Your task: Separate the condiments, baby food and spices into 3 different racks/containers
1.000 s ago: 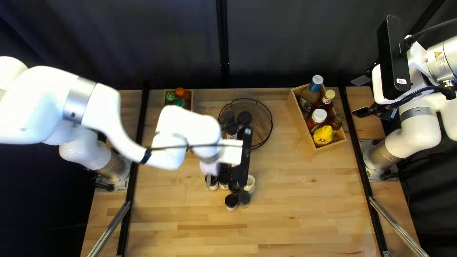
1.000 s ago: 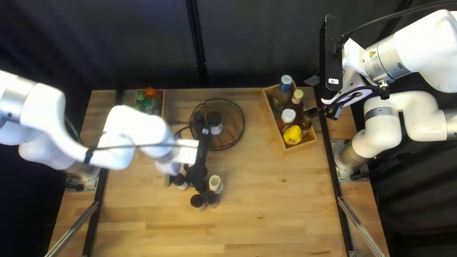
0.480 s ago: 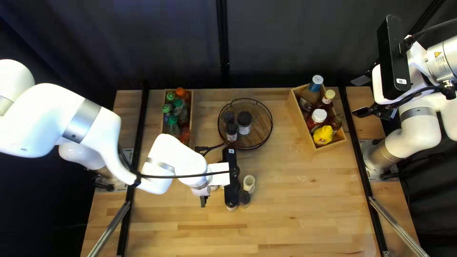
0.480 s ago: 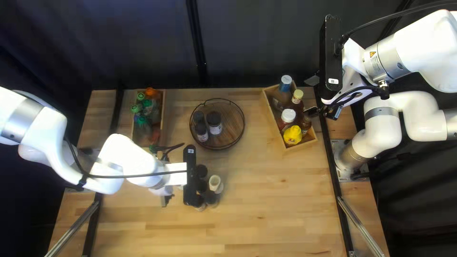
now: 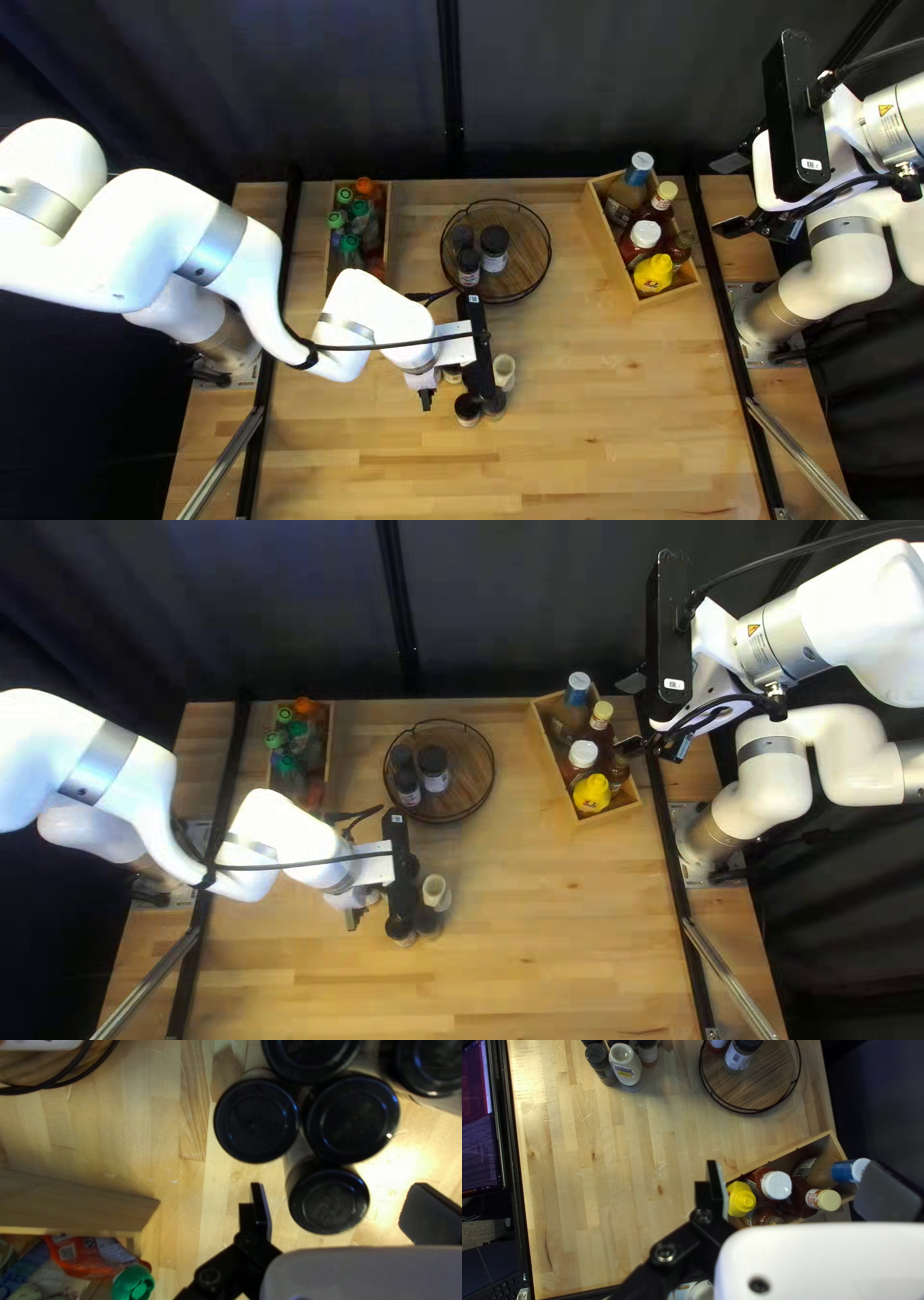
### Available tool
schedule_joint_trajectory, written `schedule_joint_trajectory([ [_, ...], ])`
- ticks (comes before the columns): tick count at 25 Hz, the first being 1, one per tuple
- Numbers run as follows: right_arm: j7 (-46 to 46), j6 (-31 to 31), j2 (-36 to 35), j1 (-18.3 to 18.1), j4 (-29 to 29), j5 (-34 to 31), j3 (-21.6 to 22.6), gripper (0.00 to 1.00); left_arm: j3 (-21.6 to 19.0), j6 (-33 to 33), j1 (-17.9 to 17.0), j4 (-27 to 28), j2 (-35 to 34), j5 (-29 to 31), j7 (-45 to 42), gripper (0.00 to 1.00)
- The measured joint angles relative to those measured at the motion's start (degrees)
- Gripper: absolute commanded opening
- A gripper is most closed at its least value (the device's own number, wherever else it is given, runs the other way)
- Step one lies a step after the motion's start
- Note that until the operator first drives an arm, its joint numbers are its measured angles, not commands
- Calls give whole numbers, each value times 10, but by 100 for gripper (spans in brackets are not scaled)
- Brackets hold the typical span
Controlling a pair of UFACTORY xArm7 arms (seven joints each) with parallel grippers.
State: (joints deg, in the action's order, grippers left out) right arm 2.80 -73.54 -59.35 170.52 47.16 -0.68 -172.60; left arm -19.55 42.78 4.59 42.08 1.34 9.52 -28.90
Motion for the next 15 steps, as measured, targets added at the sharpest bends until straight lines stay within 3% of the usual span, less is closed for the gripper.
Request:
schedule_joint_trajectory([
  [9, 0, 0, 0, 0, 0, 0, 0, 100, -2, 39, -3, 25, -13, -23, 22, 0],
  [15, 0, 0, 0, 0, 0, 0, 0, 100, 11, 157, -5, 77, -76, -67, 93, 0],
])
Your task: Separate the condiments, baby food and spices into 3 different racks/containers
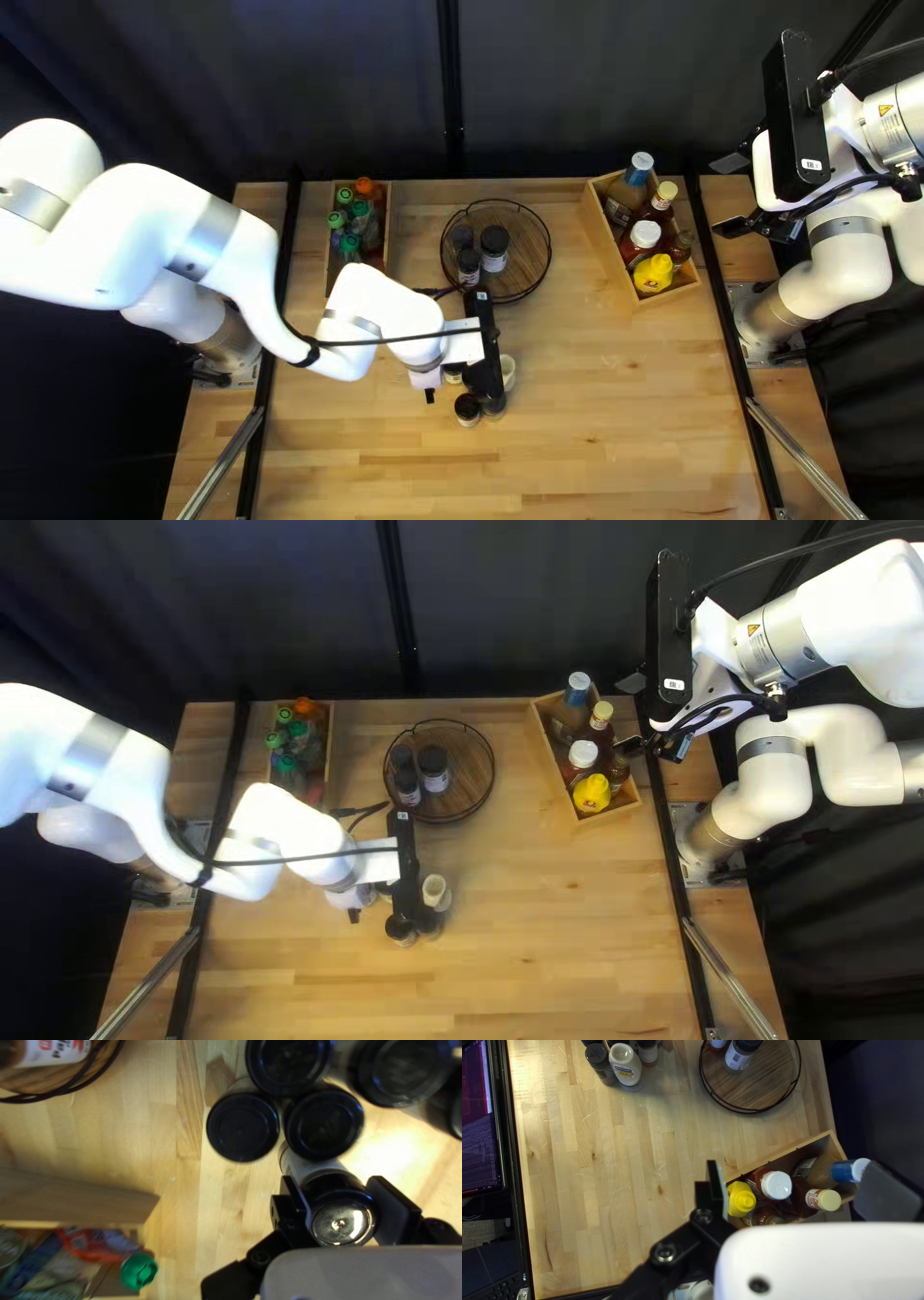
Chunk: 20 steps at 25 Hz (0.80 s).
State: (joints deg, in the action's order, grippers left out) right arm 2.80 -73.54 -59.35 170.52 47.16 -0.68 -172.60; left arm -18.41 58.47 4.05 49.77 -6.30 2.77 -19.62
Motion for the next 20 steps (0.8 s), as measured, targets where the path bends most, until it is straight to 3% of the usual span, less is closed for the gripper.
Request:
schedule_joint_trajectory([
  [8, 0, 0, 0, 0, 0, 0, 0, 100, 71, 121, 37, 93, -55, -3, 127, 2],
  [10, 0, 0, 0, 0, 0, 0, 0, 100, 94, 128, 52, 117, -47, 0, 167, 5],
  [12, 0, 0, 0, 0, 0, 0, 0, 100, 114, 128, 67, 139, -31, 2, 204, 0],
  [20, 0, 0, 0, 0, 0, 0, 0, 100, 171, 99, 118, 230, 65, 6, 302, 0],
])
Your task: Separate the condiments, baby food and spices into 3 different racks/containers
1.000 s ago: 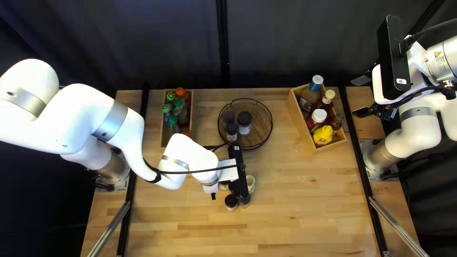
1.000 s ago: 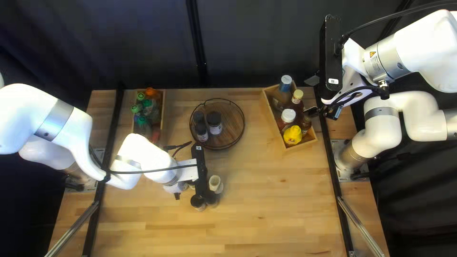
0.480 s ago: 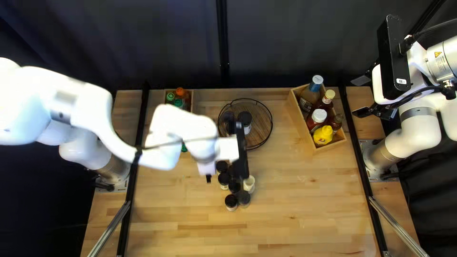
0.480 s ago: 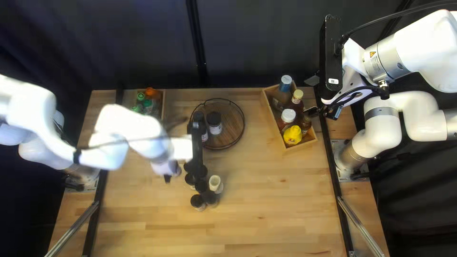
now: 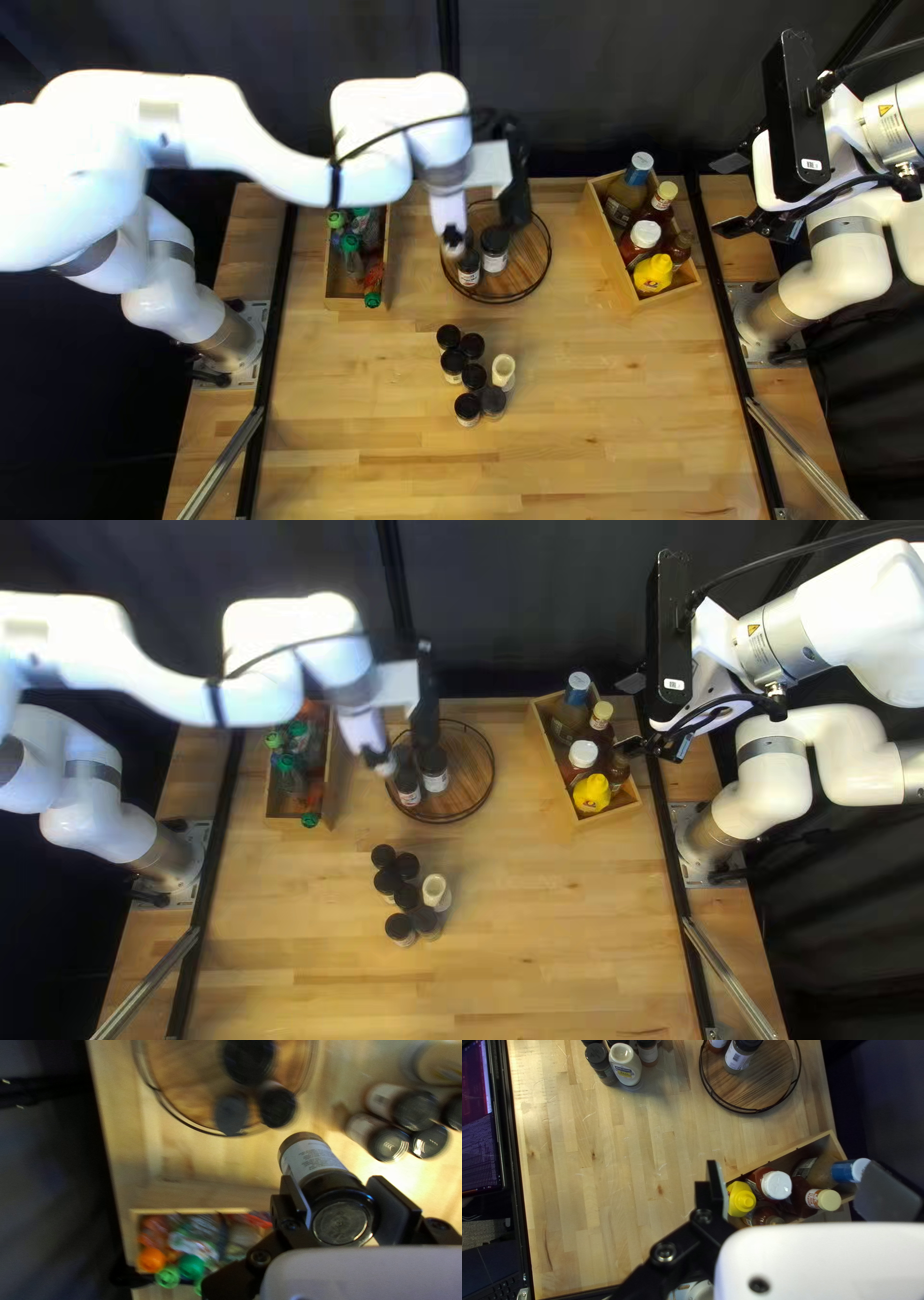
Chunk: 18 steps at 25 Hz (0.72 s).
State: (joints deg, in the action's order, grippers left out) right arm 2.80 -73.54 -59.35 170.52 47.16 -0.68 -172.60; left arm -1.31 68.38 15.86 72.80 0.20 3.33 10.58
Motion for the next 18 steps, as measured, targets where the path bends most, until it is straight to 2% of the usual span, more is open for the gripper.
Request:
schedule_joint_trajectory([
  [9, 0, 0, 0, 0, 0, 0, 0, 100, 25, -63, 32, 29, 58, -16, 52, 0],
  [18, 0, 0, 0, 0, 0, 0, 0, 100, 30, -120, 40, 24, 109, -27, 57, 0],
])
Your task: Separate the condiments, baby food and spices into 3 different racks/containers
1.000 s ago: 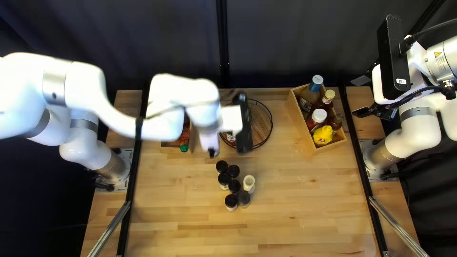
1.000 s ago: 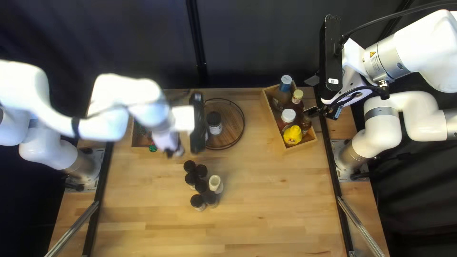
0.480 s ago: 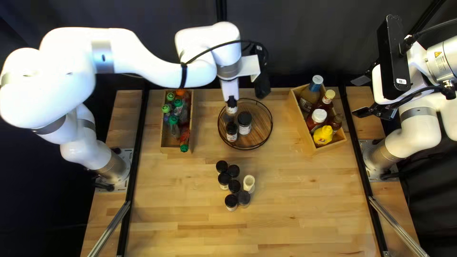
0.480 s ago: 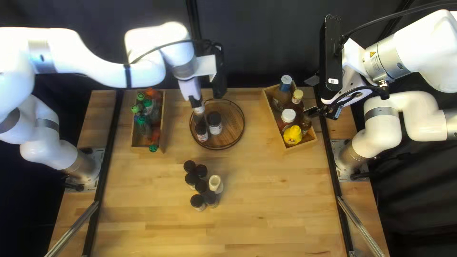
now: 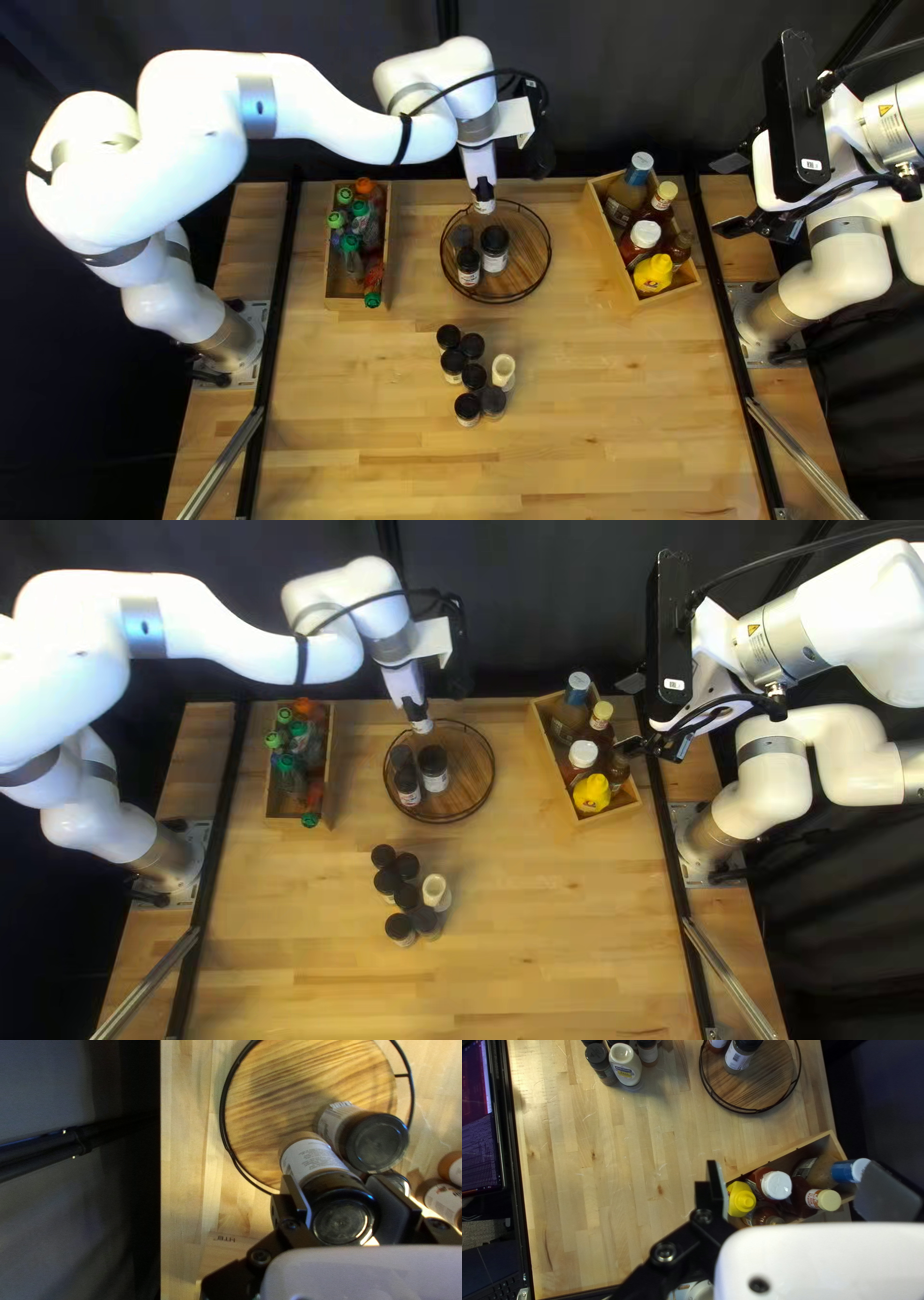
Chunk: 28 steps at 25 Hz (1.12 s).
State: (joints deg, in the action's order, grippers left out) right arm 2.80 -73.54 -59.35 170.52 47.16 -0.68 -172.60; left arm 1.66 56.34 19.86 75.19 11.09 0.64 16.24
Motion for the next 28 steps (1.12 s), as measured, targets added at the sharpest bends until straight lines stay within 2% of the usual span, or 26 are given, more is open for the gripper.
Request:
schedule_joint_trajectory([
  [13, 0, 0, 0, 0, 0, 0, 0, 100, 6, -63, -6, -23, 43, 10, -45, 0],
  [28, 0, 0, 0, 0, 0, 0, 0, 100, 19, -84, -19, -9, 84, 25, -120, 0],
])
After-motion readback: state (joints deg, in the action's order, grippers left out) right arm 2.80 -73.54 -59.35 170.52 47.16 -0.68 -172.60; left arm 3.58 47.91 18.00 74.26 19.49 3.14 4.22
